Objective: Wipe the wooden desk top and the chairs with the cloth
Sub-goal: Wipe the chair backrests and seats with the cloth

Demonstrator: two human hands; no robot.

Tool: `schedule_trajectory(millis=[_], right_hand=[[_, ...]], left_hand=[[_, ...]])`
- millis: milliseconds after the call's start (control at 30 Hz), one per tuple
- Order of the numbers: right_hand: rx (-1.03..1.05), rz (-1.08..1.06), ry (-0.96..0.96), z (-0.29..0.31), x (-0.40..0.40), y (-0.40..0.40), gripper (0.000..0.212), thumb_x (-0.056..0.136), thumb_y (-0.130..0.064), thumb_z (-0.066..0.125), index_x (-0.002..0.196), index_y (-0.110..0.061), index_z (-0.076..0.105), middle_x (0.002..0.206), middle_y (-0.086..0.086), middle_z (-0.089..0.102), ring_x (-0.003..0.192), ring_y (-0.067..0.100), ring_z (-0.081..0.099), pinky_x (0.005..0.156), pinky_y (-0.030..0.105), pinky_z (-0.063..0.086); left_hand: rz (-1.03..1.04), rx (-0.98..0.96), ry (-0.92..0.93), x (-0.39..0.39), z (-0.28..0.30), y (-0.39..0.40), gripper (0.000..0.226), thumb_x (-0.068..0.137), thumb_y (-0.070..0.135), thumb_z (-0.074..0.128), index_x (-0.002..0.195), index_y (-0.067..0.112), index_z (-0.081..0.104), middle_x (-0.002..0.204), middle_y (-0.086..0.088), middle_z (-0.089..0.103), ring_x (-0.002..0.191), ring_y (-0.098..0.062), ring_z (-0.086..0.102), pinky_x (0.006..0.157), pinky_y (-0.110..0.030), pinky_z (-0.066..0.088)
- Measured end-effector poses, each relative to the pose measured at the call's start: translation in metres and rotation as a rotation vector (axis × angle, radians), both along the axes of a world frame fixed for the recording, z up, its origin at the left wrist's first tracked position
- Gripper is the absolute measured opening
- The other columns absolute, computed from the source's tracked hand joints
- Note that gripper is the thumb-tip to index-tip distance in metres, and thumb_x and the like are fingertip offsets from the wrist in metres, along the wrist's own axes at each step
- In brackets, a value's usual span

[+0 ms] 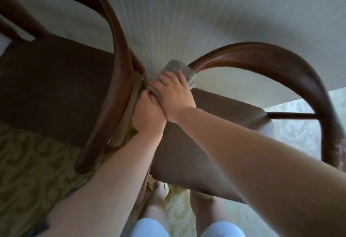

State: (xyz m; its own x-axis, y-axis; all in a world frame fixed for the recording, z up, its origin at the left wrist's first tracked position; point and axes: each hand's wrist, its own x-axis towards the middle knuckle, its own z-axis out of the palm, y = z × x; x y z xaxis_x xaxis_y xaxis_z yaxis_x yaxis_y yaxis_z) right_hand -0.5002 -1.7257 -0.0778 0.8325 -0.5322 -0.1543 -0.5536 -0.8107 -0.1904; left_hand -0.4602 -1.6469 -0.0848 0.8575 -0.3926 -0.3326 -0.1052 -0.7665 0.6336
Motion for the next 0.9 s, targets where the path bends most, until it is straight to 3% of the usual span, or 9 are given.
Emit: schedule_trajectory(millis=[67,100,200,267,367,467,600,700,900], right_hand=[[0.003,0.224,0.079,0.008,-0.006,-0.031,0.044,0.101,-0.041,0.031,0.144,-0.034,0.037,0.15,-0.006,0.037,0.143,0.017,0.022,0.118,0.039,-0.004],[-0.021,0.185,0.08,0.009,-0.014,-0.054,0.043,0.101,-0.04,0.033,0.143,-0.034,0.039,0.15,-0.007,0.038,0.143,0.016,0.023,0.118,0.039,-0.003],[-0.162,-0.245,-0.052,0.012,-0.052,-0.109,0.039,0.099,-0.033,0.041,0.137,-0.028,0.047,0.147,-0.004,0.041,0.143,0.018,0.023,0.119,0.043,0.0],[-0.202,-0.377,-0.065,0.013,-0.053,-0.109,0.037,0.099,-0.031,0.042,0.136,-0.027,0.048,0.148,0.0,0.039,0.144,0.021,0.02,0.119,0.045,0.002],[-0.123,-0.195,-0.001,0.015,-0.036,-0.099,0.041,0.099,-0.031,0.029,0.136,-0.027,0.048,0.148,-0.001,0.038,0.142,0.022,0.02,0.119,0.042,0.002],[-0.076,0.021,0.073,0.026,-0.041,-0.132,0.041,0.096,-0.033,0.036,0.134,-0.029,0.047,0.14,-0.004,0.045,0.136,0.021,0.031,0.118,0.039,0.006],[-0.124,-0.476,0.157,0.031,-0.078,-0.197,0.043,0.101,-0.041,0.024,0.13,-0.023,0.05,0.132,0.003,0.052,0.129,0.026,0.039,0.114,0.042,0.016],[-0.197,-0.657,0.165,0.028,-0.074,-0.195,0.047,0.101,-0.042,0.021,0.132,-0.02,0.049,0.133,0.006,0.052,0.128,0.028,0.039,0.112,0.045,0.017],[-0.057,-0.176,0.027,0.025,-0.048,-0.165,0.042,0.101,-0.042,0.024,0.124,-0.027,0.056,0.126,-0.002,0.055,0.125,0.022,0.041,0.113,0.039,0.016]], left_hand=[[-0.013,0.003,0.013,0.008,0.002,-0.019,0.033,0.103,0.024,0.029,0.116,0.009,0.055,0.116,-0.015,0.062,0.107,-0.033,0.057,0.079,-0.035,0.039],[-0.072,0.022,0.013,0.011,0.003,-0.027,0.034,0.104,0.027,0.028,0.116,0.01,0.055,0.116,-0.013,0.061,0.107,-0.032,0.057,0.079,-0.035,0.038],[-0.289,0.032,-0.012,0.011,0.008,-0.065,0.036,0.105,0.031,0.025,0.11,0.013,0.055,0.104,-0.006,0.061,0.095,-0.025,0.058,0.075,-0.034,0.041],[-0.382,0.022,-0.045,0.005,0.008,-0.098,0.037,0.105,0.031,0.024,0.108,0.013,0.055,0.102,-0.005,0.061,0.096,-0.025,0.06,0.072,-0.035,0.043],[-0.341,0.092,-0.21,-0.007,-0.003,-0.127,0.037,0.103,0.03,0.026,0.105,0.011,0.058,0.105,-0.011,0.064,0.099,-0.033,0.059,0.071,-0.035,0.033],[-0.221,0.066,-0.41,-0.02,-0.01,-0.123,0.033,0.101,0.029,0.032,0.095,0.013,0.06,0.088,-0.008,0.062,0.085,-0.03,0.056,0.07,-0.033,0.026],[-0.196,0.113,-0.427,-0.025,-0.011,-0.132,0.033,0.101,0.03,0.025,0.097,0.016,0.055,0.08,-0.002,0.048,0.076,-0.02,0.04,0.075,-0.035,0.027],[-0.215,0.14,-0.449,-0.022,-0.012,-0.13,0.036,0.1,0.029,0.023,0.101,0.014,0.055,0.083,-0.005,0.05,0.082,-0.027,0.049,0.078,-0.039,0.032],[-0.329,0.197,-0.449,-0.02,-0.006,-0.133,0.043,0.102,0.036,0.018,0.098,0.011,0.052,0.088,-0.009,0.054,0.084,-0.031,0.053,0.074,-0.042,0.039]])
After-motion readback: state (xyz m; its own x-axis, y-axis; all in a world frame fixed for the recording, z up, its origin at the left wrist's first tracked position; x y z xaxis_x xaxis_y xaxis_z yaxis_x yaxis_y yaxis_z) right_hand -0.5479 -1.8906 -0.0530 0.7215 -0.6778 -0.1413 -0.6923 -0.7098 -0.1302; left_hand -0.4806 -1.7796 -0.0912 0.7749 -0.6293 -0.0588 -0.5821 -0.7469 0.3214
